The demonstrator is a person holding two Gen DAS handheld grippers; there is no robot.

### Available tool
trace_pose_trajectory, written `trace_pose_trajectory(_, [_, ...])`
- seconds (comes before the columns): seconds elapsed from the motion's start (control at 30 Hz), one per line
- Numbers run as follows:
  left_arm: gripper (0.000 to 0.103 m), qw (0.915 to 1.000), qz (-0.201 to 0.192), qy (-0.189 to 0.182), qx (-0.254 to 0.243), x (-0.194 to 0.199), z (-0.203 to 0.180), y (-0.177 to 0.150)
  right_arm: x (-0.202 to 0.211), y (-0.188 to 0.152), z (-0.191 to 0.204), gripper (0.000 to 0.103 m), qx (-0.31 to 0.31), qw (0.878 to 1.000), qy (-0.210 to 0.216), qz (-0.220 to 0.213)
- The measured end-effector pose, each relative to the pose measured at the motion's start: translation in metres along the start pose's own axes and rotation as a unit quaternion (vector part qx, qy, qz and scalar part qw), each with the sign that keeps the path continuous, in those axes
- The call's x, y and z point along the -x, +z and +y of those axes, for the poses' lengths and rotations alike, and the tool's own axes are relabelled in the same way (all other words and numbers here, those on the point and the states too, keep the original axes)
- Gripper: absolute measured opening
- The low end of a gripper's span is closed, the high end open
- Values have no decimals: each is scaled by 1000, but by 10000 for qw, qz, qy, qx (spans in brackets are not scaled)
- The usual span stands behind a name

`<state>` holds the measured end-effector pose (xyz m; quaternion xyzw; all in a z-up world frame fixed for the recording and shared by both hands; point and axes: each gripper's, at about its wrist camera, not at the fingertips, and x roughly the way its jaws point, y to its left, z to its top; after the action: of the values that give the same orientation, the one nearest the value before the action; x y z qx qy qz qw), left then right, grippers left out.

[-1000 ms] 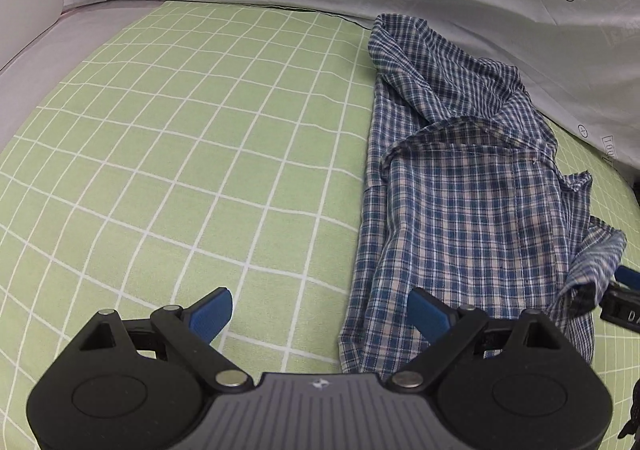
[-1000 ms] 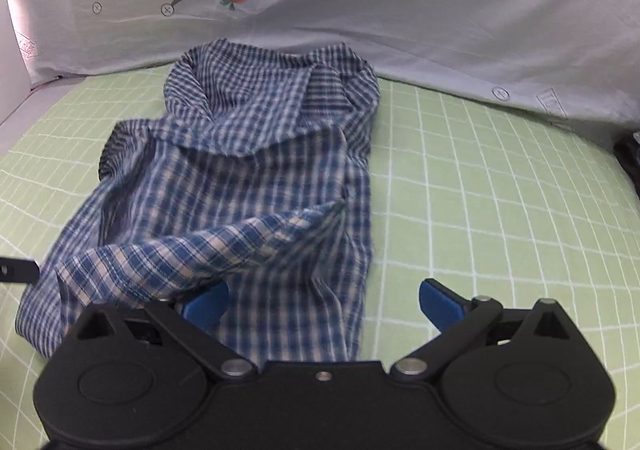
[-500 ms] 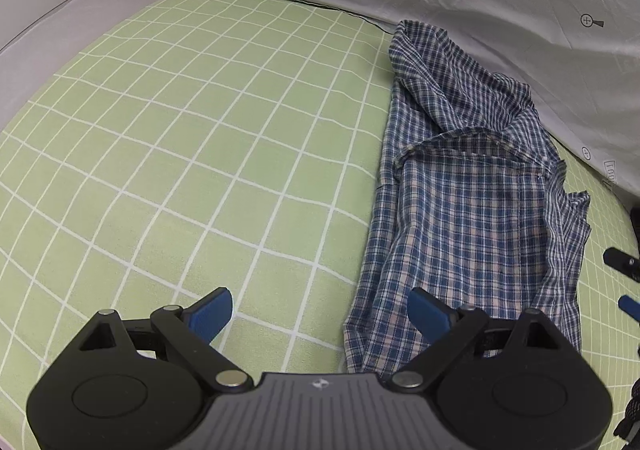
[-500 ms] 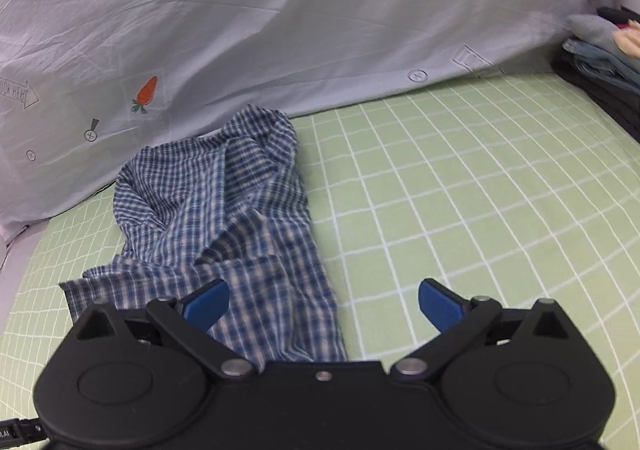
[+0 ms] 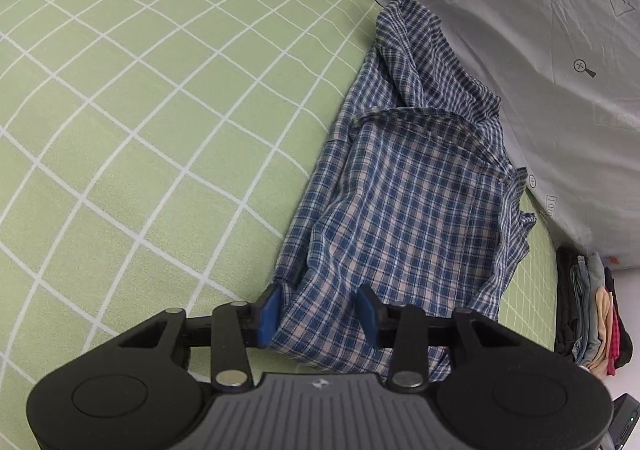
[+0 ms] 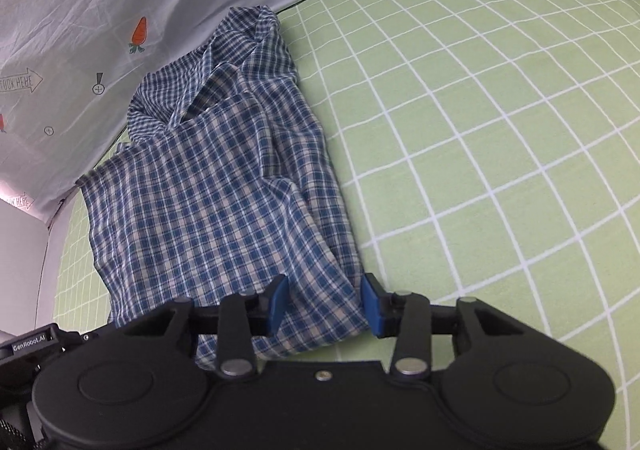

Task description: Fold clothes

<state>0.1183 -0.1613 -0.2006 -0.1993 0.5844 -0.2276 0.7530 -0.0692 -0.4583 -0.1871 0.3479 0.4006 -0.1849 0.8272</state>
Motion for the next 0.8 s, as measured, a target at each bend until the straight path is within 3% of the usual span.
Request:
trace_pose_trajectory(0.07, [12,10000,-32,-73,36,9,-1,-3,0,3,4,9,196,9998,64,54])
trace_pose_trajectory(0.13, [8,9998,-64,-147,72,17,-3,-5,7,4,5,3,237,9996,140,-49])
trace_pose_trajectory(0.23, [4,9994,-111,-287,131,31,-5,-9,35,6,6,3,355,9985,294,-295])
trace_pose_trajectory(0.33, [4,9967,-153,-773,207,69,-12,-15,72,11,14,3,922,9943,423,-335])
trace_pose_trajectory(0.4, [3,9962,-261,-820,139,90,-20,-17,95,14,16,3,1146,9915,519,-343])
trace_pose_trajectory(0.57, [3,9955,-454,-791,268,102,-33,-9,110,28,13,2,1002,9923,700,-221])
trace_pose_trajectory(0.8, [3,9973,-563,-472,5,88,-62,20,101,58,31,2,1181,9903,625,-373])
